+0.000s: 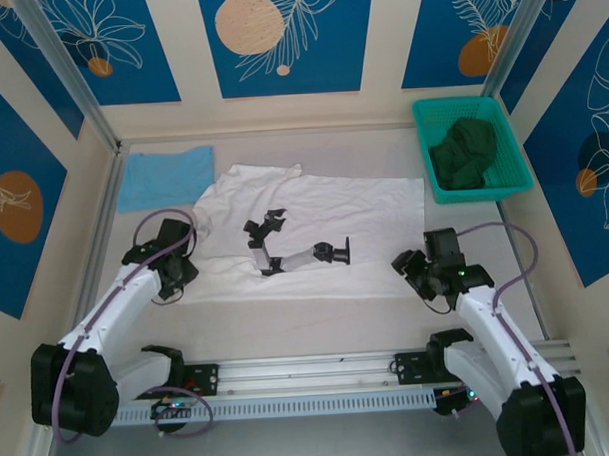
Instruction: Fold and stack the t-shirts
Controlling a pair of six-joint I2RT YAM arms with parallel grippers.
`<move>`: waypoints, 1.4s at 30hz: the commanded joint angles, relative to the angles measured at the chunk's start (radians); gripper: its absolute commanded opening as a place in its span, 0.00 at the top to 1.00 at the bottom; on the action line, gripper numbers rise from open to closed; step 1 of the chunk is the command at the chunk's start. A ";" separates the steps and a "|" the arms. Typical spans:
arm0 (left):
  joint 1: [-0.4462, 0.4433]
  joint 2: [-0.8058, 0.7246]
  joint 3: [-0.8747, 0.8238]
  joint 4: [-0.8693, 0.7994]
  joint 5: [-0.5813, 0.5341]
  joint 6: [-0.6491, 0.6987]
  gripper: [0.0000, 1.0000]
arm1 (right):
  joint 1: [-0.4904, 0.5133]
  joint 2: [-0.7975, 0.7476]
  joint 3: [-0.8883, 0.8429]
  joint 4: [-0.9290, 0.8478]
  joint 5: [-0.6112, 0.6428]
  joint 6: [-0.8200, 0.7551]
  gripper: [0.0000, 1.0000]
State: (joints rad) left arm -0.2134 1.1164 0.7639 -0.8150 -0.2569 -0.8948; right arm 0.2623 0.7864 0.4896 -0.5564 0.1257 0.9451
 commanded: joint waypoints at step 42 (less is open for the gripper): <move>-0.035 0.324 -0.036 0.362 0.425 -0.310 0.64 | 0.411 0.531 0.166 0.319 0.067 -0.220 0.48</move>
State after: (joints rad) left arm -0.2405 1.4269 0.7113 -0.4522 0.1829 -1.1801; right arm 0.6678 1.3132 0.6357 -0.2474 0.1772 0.7391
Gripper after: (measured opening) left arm 0.378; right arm 0.518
